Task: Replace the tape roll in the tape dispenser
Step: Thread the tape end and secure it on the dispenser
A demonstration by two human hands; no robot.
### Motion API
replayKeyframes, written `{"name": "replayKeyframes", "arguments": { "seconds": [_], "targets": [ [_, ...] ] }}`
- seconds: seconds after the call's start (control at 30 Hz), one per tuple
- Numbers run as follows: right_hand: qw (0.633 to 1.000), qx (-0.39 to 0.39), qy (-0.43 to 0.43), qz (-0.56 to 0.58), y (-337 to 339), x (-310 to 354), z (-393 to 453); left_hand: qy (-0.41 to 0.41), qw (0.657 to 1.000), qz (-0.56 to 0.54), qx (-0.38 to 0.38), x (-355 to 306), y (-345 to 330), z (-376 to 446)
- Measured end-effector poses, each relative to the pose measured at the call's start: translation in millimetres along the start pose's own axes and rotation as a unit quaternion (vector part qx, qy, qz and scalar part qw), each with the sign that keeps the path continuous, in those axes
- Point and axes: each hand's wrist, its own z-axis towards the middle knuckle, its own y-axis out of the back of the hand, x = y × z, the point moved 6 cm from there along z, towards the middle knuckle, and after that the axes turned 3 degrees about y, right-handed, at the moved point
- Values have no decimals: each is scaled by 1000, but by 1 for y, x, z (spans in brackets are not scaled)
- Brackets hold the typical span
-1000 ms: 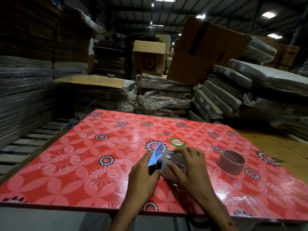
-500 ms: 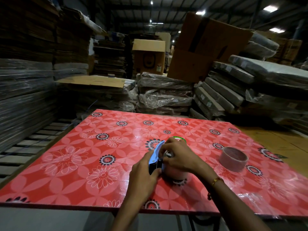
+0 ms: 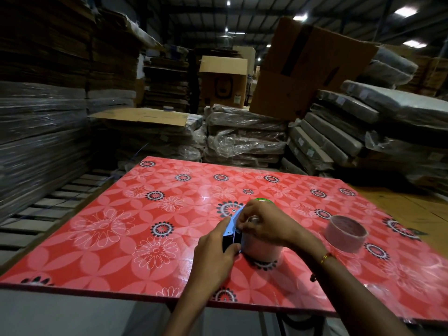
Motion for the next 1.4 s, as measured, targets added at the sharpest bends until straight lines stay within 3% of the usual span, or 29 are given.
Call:
{"name": "replayKeyframes", "arguments": {
  "seconds": [0.2, 0.57, 0.87, 1.1, 1.4],
  "targets": [
    [997, -1, 20, -74, -3, 0, -5, -4, 1000, -2, -6, 2, -1, 1],
    [992, -8, 61, -110, -14, 2, -2, -32, 999, 9, 6, 1, -2, 3],
    [985, -81, 142, -49, -10, -1, -19, -25, 997, 35, 61, 10, -3, 14],
    [990, -67, 79, -93, -20, -4, -11, -44, 993, 56, 91, 11, -2, 20],
    [985, -91, 116, -95, -19, 2, -17, -74, 988, 25, 132, 11, -1, 23]
  ]
}}
